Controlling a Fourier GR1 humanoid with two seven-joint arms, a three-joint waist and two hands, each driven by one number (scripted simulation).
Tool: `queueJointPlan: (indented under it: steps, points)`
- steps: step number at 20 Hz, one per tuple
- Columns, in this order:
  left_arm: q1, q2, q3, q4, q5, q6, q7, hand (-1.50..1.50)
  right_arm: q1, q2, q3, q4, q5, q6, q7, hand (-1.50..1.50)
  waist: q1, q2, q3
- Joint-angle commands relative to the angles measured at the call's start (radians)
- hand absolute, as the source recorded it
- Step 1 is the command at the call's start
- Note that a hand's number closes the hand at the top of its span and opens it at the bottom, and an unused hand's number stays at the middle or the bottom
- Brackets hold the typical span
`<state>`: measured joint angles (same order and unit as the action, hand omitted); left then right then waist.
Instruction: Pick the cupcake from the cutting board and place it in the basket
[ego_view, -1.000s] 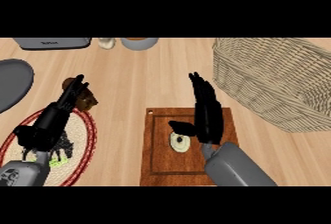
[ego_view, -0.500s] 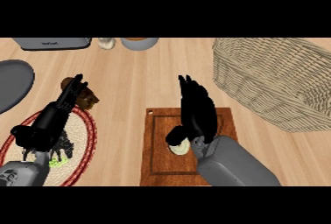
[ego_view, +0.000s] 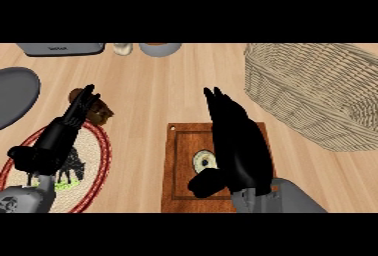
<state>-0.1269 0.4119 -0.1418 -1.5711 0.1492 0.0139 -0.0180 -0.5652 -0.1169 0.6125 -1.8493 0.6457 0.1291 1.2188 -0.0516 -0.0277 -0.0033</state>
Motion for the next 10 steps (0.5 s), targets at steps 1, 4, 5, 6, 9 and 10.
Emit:
queueJointPlan:
  steps: [1,4,5,6,9,10]
  points:
    - [0.036,-0.031,-0.033,-0.026,-0.028,0.021,-0.006,0.0,0.045,-0.016,0.004,-0.167,0.011,0.174,0.267,-1.5,0.005,0.005,0.001]
    - [-0.025,0.01,0.016,-0.012,0.008,-0.026,0.009,0.0,0.095,0.028,0.026,-0.19,0.085,0.155,0.268,-1.5,0.017,0.014,0.001]
    - [-0.024,0.007,0.013,-0.012,0.004,-0.024,0.018,0.0,0.096,0.017,-0.005,-0.178,0.076,0.148,0.268,-1.5,0.027,0.018,0.002]
    - [0.002,-0.011,0.011,-0.036,0.0,-0.003,0.007,0.0,0.112,0.035,-0.011,-0.213,0.101,0.165,0.268,-1.5,0.028,0.015,0.001]
    - [-0.013,-0.013,0.011,-0.001,-0.006,-0.028,-0.01,0.0,0.16,0.05,0.013,-0.22,0.156,0.135,0.243,-1.5,0.039,0.022,0.002]
    - [-0.039,-0.007,0.022,0.019,0.004,-0.049,-0.014,0.0,0.212,0.057,0.061,-0.217,0.207,0.09,0.209,-1.5,0.037,0.023,0.002]
